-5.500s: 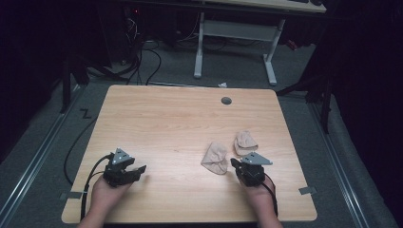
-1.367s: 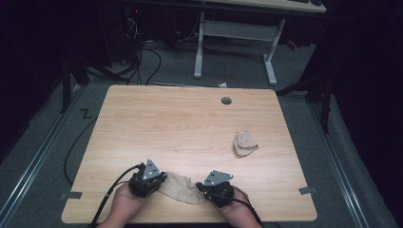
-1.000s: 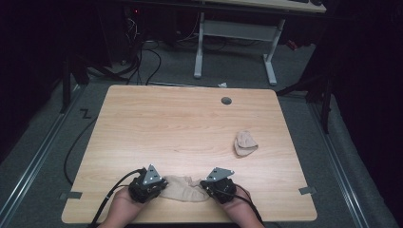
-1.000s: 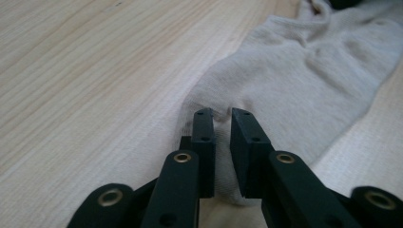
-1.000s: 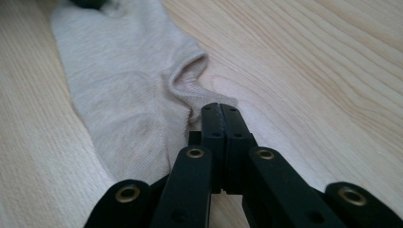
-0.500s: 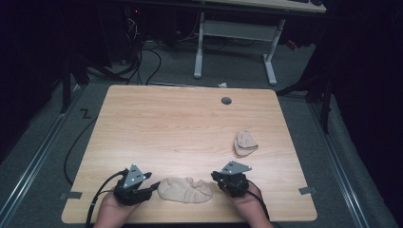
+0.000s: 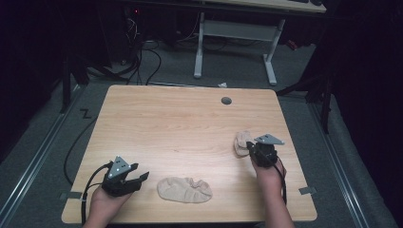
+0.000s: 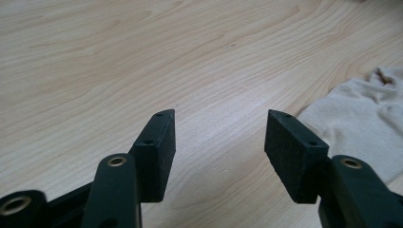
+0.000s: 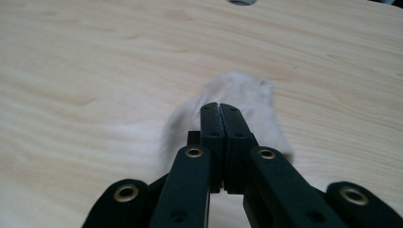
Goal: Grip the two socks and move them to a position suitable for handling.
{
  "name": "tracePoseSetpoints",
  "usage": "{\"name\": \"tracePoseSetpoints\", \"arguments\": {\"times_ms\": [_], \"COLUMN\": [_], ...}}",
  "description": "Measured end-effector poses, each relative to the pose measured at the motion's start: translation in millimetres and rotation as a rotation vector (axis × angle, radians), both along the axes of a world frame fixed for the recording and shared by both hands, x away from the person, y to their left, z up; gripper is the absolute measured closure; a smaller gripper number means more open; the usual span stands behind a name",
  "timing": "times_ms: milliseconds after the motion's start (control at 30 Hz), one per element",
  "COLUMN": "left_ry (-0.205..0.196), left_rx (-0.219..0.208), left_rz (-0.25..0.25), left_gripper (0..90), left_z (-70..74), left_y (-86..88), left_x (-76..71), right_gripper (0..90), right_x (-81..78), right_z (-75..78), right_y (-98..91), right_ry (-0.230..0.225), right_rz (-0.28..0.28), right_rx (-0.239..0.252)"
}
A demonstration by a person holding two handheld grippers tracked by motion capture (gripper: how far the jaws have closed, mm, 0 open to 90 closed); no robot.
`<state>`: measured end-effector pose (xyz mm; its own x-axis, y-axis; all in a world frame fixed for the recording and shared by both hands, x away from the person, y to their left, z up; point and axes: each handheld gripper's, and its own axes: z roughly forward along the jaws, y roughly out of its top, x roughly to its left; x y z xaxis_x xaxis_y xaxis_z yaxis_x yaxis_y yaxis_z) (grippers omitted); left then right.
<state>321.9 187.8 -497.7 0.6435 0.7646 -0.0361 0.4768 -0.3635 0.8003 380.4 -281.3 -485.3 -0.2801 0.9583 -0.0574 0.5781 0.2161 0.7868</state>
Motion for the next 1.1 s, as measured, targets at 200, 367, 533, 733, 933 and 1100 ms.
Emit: {"name": "tracePoseSetpoints", "arguments": {"times_ms": [200,367,533,733,933,1100], "left_ry": [-0.007,0.000,0.013,0.040,0.047,0.037], "left_rx": [0.002,-0.010,-0.015,-0.007,-0.028,-0.030], "left_rz": [0.007,0.000,-0.008,-0.040,-0.054,-0.067], "left_gripper": [44.9,44.8,44.9,44.3,44.4,44.6], "left_z": [-3.1,-3.6,-4.0,-5.3,-6.3,-4.7], "left_y": [-3.3,-7.0,-9.9,-17.7,-23.7,-26.1], "left_x": [5.4,5.9,5.9,11.2,14.3,15.8], "right_gripper": [89.4,89.4,89.9,89.9,89.9,89.9], "right_x": [25.8,34.8,29.9,18.2,4.1,-7.4], "right_z": [-16.6,-33.4,-35.9,-34.9,-34.5,-34.5], "right_y": [-7.9,-6.0,-2.7,4.0,6.2,12.3], "right_ry": [0.046,0.119,0.118,0.125,0.130,0.134], "right_rz": [-0.024,-0.011,0.016,0.054,0.071,0.088], "right_rx": [-0.045,-0.102,-0.104,-0.111,-0.097,-0.083]}}
